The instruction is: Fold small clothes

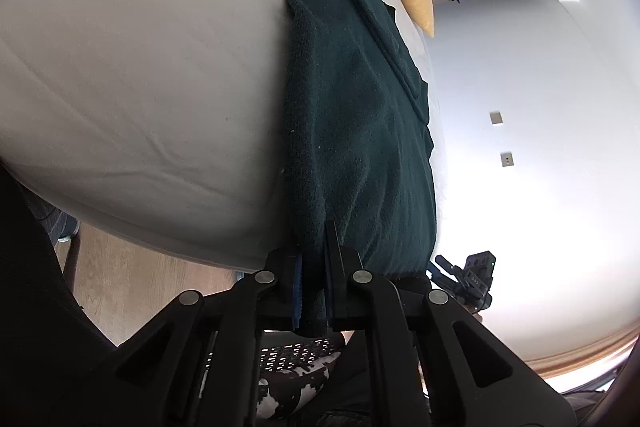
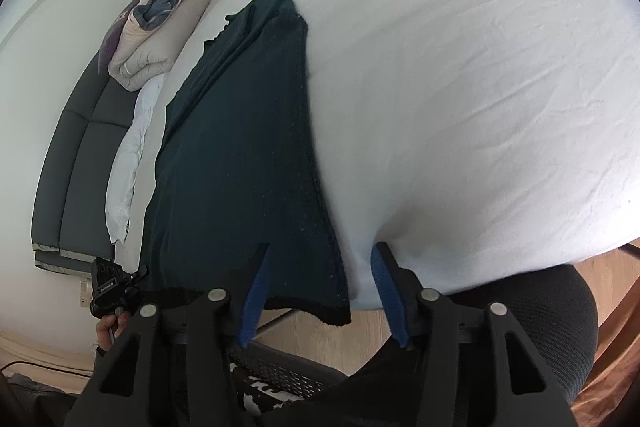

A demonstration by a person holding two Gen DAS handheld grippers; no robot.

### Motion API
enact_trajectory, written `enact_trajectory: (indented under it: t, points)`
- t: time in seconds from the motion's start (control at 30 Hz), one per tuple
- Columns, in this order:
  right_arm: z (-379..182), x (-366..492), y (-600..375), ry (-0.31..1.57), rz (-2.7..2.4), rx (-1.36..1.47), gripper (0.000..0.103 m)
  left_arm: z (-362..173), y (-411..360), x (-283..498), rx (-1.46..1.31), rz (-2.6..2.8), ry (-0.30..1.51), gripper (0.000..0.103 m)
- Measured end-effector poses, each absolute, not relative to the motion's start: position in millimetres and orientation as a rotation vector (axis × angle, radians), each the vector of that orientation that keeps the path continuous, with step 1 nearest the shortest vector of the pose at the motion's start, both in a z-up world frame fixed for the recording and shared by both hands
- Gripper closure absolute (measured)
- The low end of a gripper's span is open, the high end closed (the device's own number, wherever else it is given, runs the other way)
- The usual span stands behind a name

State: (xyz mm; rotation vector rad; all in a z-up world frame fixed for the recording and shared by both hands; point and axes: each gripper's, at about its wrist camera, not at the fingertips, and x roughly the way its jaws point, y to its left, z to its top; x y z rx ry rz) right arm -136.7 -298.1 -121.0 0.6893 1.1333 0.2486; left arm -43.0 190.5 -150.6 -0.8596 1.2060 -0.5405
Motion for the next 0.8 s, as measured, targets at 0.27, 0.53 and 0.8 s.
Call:
enact_trajectory:
  t: [0.27,0.53,0.8]
  points:
    - [-131.0,-135.6,-290.2,1.169,0.267,0.692,0.09,-147.3,187.0,-44.6,-0.821,-0.531,1.205,0.097]
    - [-118.2,-135.2,-277.8,1.108,0.324,0.682,0.094,-136.4,194.4,-46.3,-0.835,-0.56,1.172,0.097]
    - [-84.1,-129.3,-270.7,0.958,0.446,0.768,0.094,-116.1,206.9,-44.0,-0.904,-0.594,1.094,0.097]
